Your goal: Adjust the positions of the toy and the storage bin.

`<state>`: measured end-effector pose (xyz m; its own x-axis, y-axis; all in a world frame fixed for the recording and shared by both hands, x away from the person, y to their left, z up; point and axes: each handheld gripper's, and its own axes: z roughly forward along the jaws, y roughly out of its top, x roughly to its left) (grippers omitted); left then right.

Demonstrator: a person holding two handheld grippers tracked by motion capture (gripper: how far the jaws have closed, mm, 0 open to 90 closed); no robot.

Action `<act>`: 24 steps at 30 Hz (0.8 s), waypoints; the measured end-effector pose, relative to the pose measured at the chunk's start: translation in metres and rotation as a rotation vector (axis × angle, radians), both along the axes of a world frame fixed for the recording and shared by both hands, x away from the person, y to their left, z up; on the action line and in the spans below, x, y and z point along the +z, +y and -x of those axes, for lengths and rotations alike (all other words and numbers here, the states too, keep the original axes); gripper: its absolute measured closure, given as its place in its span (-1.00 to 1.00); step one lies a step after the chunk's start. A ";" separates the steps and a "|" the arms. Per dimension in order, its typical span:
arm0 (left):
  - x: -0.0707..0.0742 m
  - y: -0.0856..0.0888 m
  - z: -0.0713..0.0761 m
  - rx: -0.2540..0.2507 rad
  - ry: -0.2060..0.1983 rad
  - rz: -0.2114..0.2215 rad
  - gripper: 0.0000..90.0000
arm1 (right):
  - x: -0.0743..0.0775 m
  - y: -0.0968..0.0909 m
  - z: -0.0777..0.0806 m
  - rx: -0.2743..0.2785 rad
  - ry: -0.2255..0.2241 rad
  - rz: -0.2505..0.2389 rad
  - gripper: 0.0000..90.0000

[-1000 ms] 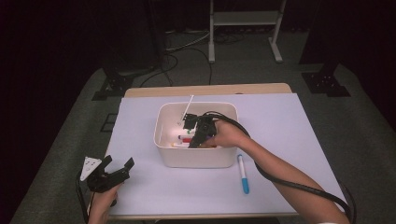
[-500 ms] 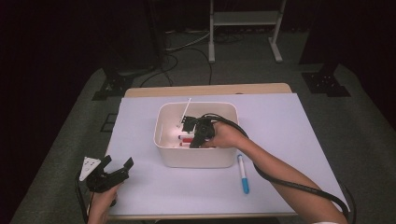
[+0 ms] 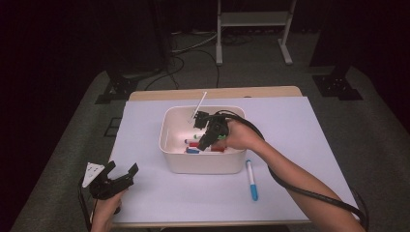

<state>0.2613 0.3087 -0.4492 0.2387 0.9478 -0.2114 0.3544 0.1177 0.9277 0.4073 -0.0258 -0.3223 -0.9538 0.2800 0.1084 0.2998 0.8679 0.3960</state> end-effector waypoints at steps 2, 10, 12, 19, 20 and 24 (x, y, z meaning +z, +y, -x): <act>0.000 0.000 0.000 0.000 0.000 0.000 -0.93 | 0.004 -0.004 0.001 -0.006 -0.004 -0.012 0.52; 0.000 -0.002 -0.001 -0.003 0.003 -0.003 -0.93 | 0.038 -0.043 0.013 -0.071 -0.033 -0.131 0.49; -0.001 -0.003 -0.001 -0.005 0.004 -0.007 -0.93 | 0.044 -0.052 0.017 -0.082 -0.046 -0.148 0.49; -0.001 -0.004 -0.001 -0.008 0.007 -0.009 -0.93 | 0.065 -0.085 0.033 -0.122 -0.096 -0.178 0.43; -0.001 -0.004 -0.001 -0.007 0.007 -0.007 -0.93 | 0.067 -0.089 0.035 -0.127 -0.102 -0.179 0.42; -0.001 -0.005 -0.001 -0.009 0.010 -0.008 -0.93 | 0.076 -0.111 0.046 -0.157 -0.122 -0.216 0.36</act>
<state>0.2621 0.3040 -0.4503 0.2447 0.9474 -0.2061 0.3644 0.1071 0.9251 0.3616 -0.1370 -0.2467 -0.9104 0.4081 0.0685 0.3623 0.7062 0.6083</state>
